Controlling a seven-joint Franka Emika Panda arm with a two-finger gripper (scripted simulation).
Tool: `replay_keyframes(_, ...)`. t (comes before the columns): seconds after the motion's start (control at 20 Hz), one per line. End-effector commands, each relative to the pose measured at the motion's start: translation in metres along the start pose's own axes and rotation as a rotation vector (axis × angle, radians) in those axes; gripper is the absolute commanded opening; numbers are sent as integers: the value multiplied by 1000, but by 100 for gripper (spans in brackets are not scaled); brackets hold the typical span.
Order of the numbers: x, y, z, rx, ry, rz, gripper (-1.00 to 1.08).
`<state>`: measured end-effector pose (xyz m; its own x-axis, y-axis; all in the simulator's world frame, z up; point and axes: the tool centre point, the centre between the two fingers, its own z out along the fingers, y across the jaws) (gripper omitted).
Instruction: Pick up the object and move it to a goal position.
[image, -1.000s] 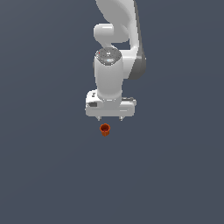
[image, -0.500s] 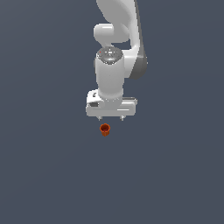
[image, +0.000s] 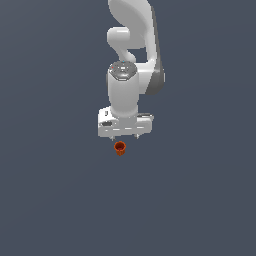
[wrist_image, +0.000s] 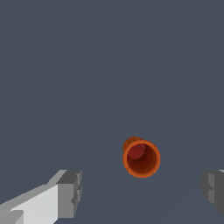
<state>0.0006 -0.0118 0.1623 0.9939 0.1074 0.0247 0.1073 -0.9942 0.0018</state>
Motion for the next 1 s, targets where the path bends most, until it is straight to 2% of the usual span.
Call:
replay_keyframes(0.0,-2,3,8,-1,-3,-40,100)
replay_keyframes(0.55,-15,18,53,2,-18,-266,100)
replay_keyframes(0.95,-22,24,71,6,-23,-357,100)
